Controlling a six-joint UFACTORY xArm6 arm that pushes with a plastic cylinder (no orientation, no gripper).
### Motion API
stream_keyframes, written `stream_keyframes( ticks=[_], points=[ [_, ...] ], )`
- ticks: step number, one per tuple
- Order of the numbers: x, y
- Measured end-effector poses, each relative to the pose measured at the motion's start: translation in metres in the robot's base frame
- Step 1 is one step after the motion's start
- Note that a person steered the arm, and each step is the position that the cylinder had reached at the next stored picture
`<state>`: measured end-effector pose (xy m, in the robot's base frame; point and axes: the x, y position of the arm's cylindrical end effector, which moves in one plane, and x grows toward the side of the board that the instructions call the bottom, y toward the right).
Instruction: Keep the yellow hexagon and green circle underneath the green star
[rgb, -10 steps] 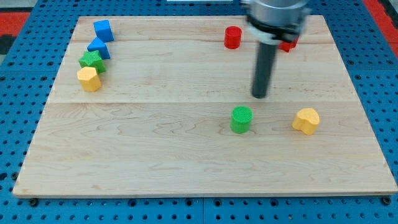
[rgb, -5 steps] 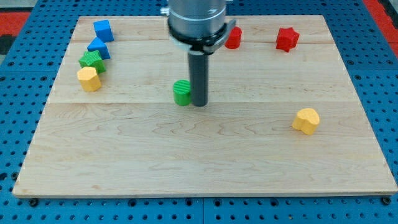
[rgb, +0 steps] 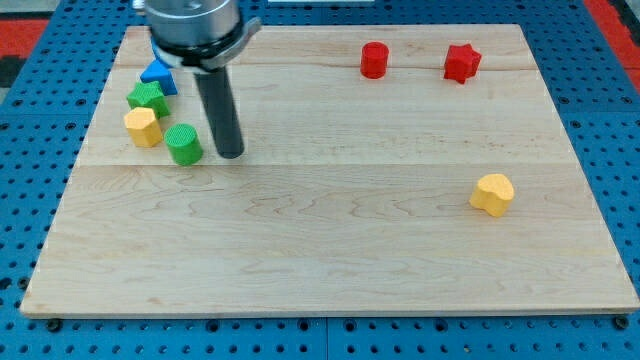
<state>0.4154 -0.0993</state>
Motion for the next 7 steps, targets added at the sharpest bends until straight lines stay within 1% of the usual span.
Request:
stream_keyframes(
  ticks=[1, 2, 3, 4, 5, 7],
  points=[
    [-0.014, -0.008],
    [-0.011, -0.034],
    [0.006, -0.049],
    [0.016, -0.053],
    [0.024, -0.033],
    [0.024, -0.082]
  ],
)
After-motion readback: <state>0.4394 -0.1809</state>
